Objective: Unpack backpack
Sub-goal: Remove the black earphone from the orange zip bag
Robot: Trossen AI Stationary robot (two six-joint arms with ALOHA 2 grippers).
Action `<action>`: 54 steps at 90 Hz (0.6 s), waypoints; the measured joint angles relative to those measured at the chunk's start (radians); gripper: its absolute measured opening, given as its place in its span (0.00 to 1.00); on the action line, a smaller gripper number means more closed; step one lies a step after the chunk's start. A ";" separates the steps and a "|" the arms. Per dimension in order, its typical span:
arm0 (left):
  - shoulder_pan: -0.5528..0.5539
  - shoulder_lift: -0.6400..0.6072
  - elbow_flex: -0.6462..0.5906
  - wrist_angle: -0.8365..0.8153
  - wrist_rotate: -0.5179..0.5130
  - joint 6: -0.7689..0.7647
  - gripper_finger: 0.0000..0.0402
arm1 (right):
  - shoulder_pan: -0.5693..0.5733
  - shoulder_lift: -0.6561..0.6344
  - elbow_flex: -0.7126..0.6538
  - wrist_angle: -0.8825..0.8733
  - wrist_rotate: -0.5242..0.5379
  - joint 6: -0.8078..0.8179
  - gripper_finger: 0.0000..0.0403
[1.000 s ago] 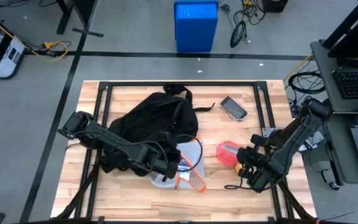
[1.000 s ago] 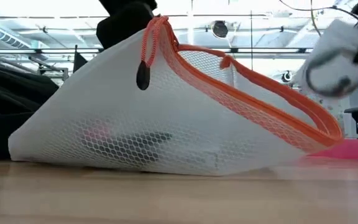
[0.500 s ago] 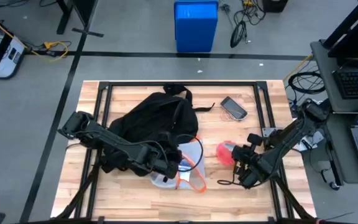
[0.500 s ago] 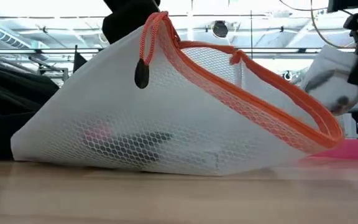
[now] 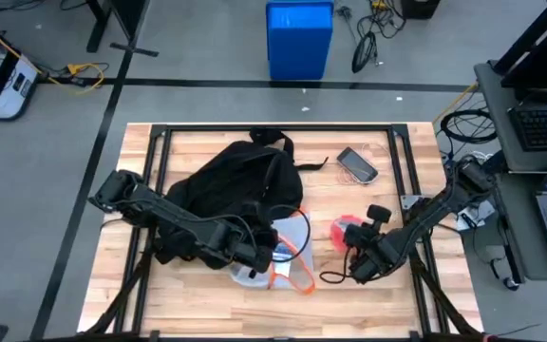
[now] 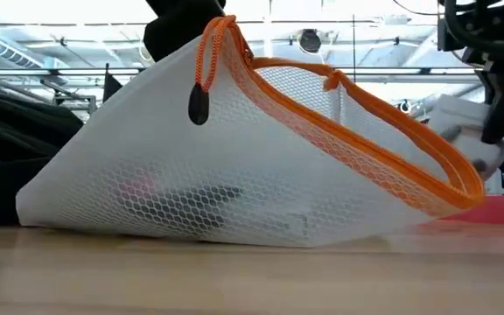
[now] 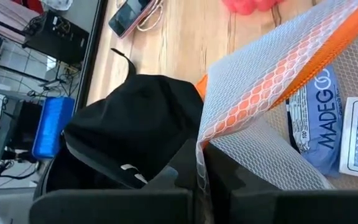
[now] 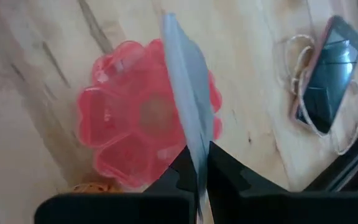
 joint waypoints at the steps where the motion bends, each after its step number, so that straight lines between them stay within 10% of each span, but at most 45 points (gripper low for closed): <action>1: 0.000 0.000 0.000 0.000 0.001 0.000 0.00 | -0.001 0.000 0.000 0.000 -0.001 0.000 0.01; 54: 0.000 0.000 0.000 0.006 0.024 -0.021 0.00 | -0.008 0.000 0.000 0.019 -0.073 -0.026 0.05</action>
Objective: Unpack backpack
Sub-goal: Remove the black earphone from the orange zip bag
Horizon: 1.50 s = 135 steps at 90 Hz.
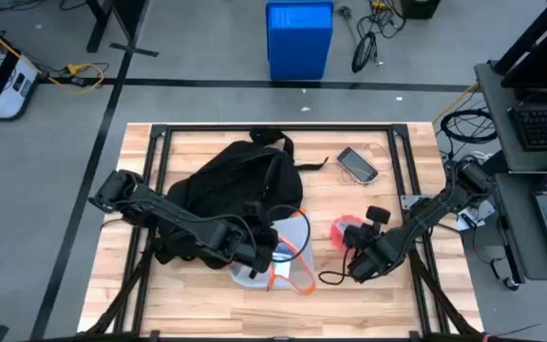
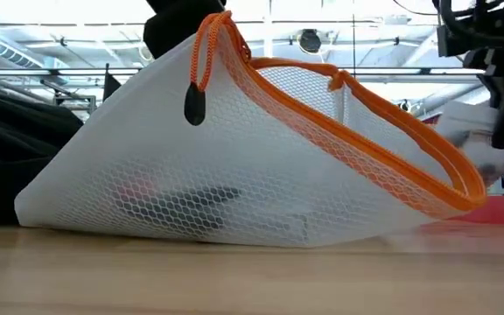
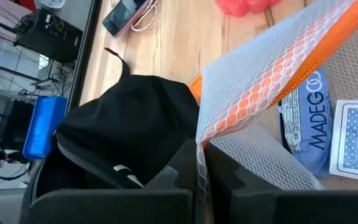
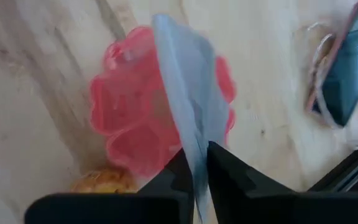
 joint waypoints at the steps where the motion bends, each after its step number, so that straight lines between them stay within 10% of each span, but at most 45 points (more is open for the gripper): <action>1: 0.000 0.000 0.000 0.000 0.000 -0.002 0.00 | 0.000 0.000 0.000 0.000 -0.004 0.000 0.05; 80: 0.000 0.000 0.000 0.018 0.050 0.023 0.00 | 0.013 0.000 0.000 -0.011 -0.062 0.058 0.46; 135: 0.020 0.000 0.000 0.021 0.050 0.048 0.00 | 0.007 -0.003 0.000 -0.034 -0.029 0.035 0.50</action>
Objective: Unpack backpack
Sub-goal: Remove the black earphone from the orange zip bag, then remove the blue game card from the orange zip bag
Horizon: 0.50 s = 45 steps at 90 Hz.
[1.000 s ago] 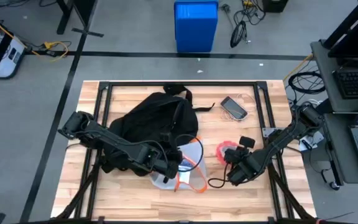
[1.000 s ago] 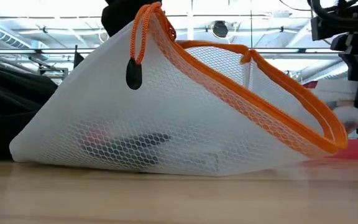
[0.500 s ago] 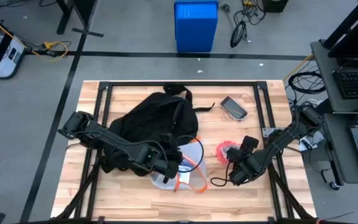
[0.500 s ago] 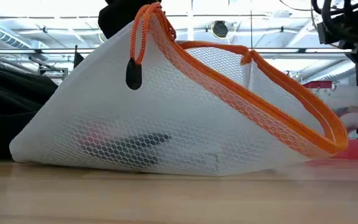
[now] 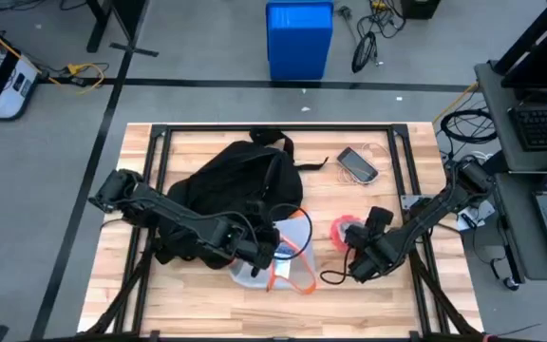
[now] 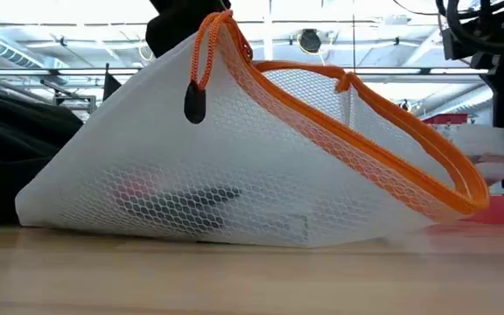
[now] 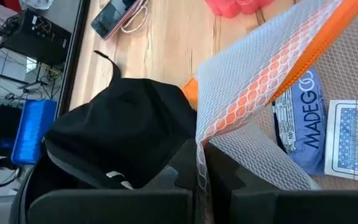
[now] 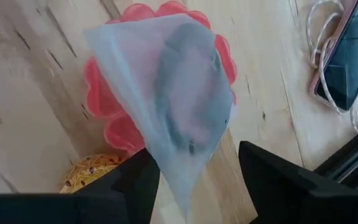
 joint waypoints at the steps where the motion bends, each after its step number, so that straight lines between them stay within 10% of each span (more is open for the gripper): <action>1: 0.000 0.000 0.000 0.000 0.000 0.000 0.00 | 0.001 0.000 0.000 0.000 0.000 0.000 0.50; 45: 0.021 0.000 0.000 -0.001 0.044 0.035 0.00 | -0.008 -0.001 0.078 -0.137 0.084 0.037 0.50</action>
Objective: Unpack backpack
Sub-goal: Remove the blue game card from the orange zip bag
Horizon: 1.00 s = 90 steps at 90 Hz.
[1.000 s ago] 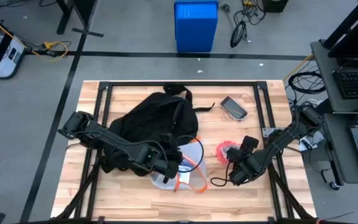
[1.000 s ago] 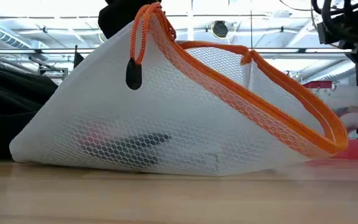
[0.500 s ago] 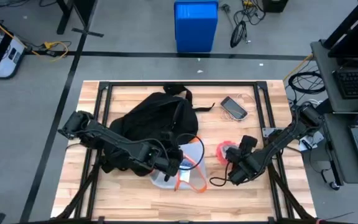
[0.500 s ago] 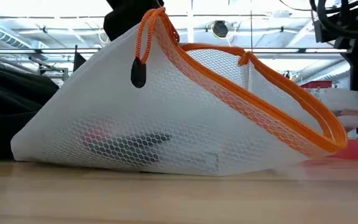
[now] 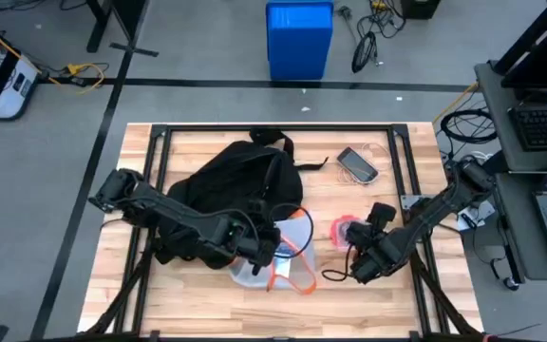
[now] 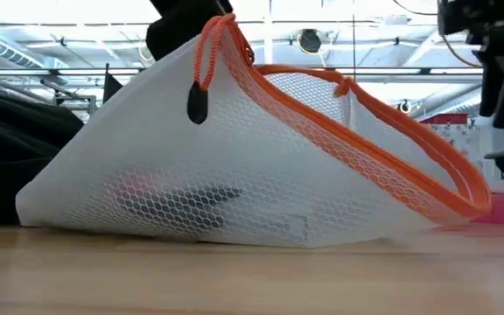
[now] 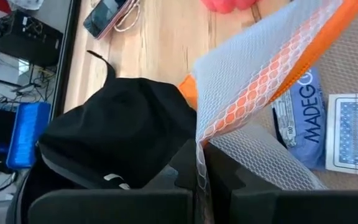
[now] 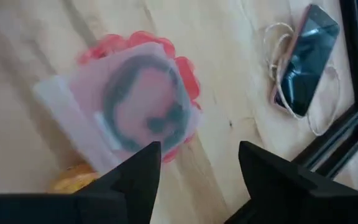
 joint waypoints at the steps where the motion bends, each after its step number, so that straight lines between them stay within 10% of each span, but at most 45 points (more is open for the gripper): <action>1: 0.001 0.000 0.000 0.000 0.002 0.000 0.00 | -0.002 0.000 -0.001 0.000 0.000 0.000 0.50; 25: 0.011 0.000 0.000 0.000 0.027 -0.002 0.00 | 0.000 0.000 -0.008 0.195 0.010 -0.099 0.50; 62: 0.017 0.000 0.000 0.049 0.038 0.024 0.00 | 0.038 0.012 -0.008 1.002 0.021 -0.760 0.50; 90: 0.019 0.000 0.000 0.129 0.059 0.070 0.00 | -0.085 0.173 -0.009 1.108 -0.007 -0.834 0.50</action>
